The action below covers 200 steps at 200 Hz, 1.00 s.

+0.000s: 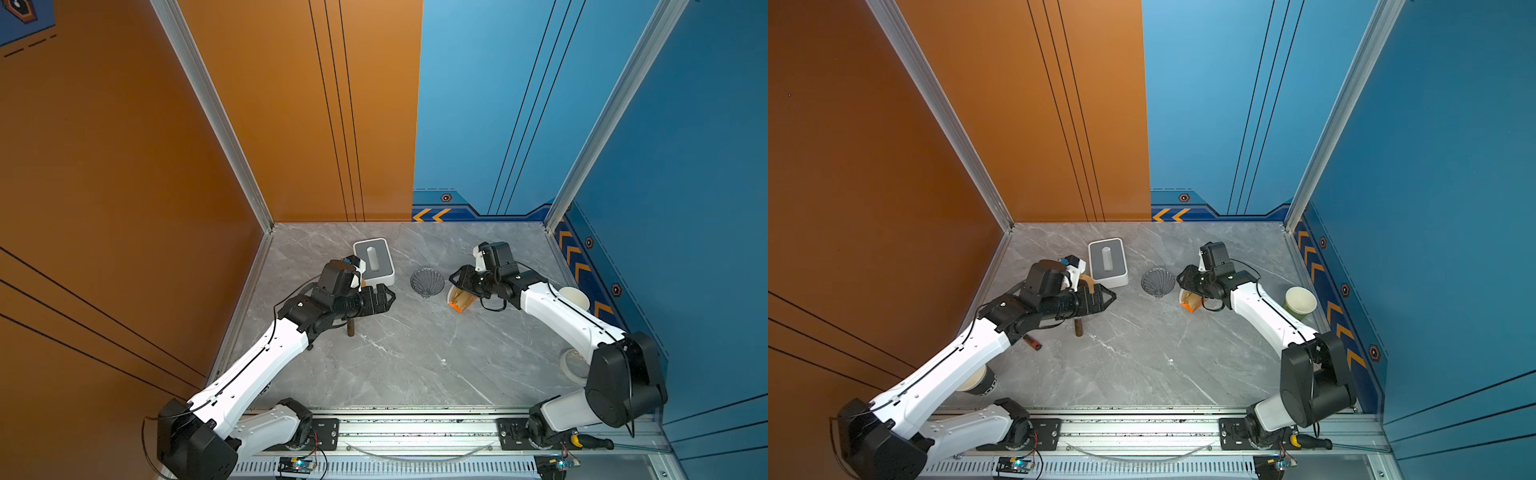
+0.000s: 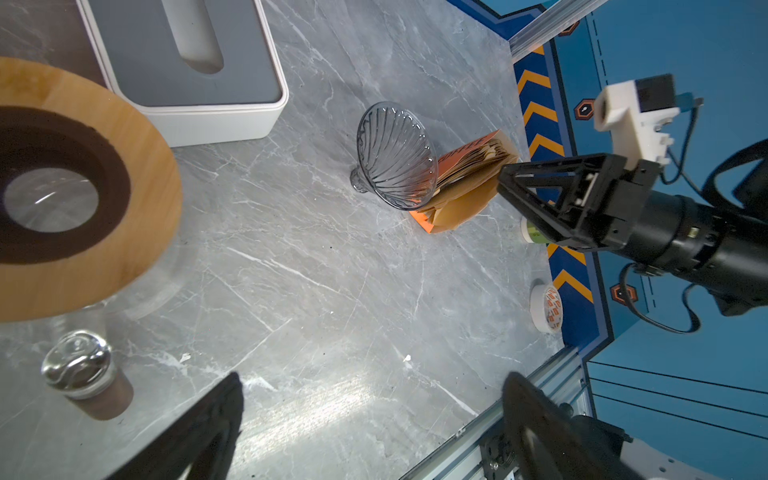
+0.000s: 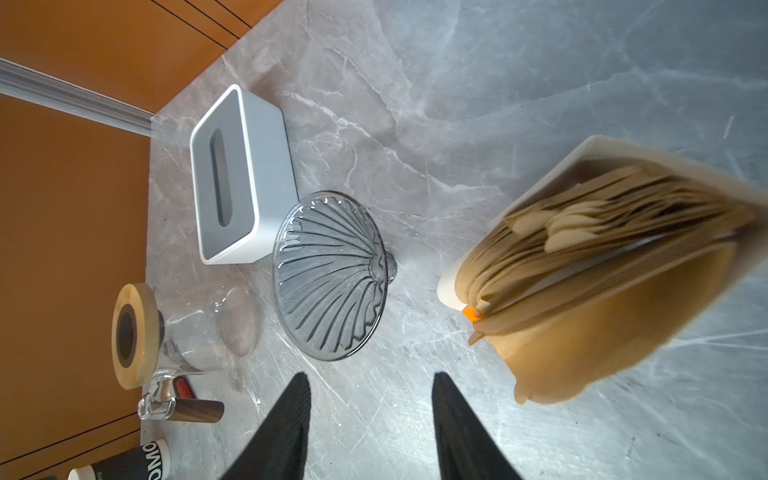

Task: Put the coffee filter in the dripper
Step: 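Move the right gripper to the glass dripper's rim while the left gripper draws back, then close the right gripper on the ribbed glass dripper's rim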

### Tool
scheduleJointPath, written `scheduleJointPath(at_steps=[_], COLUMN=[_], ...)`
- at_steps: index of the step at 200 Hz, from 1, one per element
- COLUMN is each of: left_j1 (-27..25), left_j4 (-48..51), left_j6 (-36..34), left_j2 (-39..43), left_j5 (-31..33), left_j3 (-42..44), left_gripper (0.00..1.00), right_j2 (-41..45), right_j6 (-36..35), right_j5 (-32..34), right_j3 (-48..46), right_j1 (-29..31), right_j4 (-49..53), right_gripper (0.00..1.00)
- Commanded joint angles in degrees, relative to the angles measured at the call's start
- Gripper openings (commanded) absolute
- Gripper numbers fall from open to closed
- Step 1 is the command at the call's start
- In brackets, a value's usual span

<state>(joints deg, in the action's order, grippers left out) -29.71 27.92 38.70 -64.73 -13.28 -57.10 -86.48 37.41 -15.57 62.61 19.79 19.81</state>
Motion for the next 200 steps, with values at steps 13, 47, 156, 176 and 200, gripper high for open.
scheduleJointPath(at_steps=[13,47,156,176,200], left_j1=[-0.1,0.2,0.7,0.6,0.6], left_j4=[-1.2,-1.2,-1.0,-1.1,-1.1], left_j6=[0.8,0.4,-0.7,-0.7,-0.7], left_j2=[-0.1,0.1,0.7,0.7,0.9], left_j5=[0.7,0.5,0.2,0.3,0.3], left_j3=[-0.6,-0.4,0.1,0.3,0.5], left_gripper=[0.98,0.98,0.98,0.98,0.98], right_j2=[-4.4,-7.8,-14.6,-15.5,-16.7], right_j6=[-1.7,-1.2,0.5,1.1,1.3], right_j5=[-2.6,-3.7,-5.8,-6.2,-6.5], right_j3=[3.3,4.8,6.7,6.7,7.2], right_j1=[-0.5,-0.8,-0.9,-0.8,-0.7], right_j4=[2.0,0.4,-5.0,-6.2,-6.8], right_gripper=[0.43,0.41,0.34,0.33,0.32])
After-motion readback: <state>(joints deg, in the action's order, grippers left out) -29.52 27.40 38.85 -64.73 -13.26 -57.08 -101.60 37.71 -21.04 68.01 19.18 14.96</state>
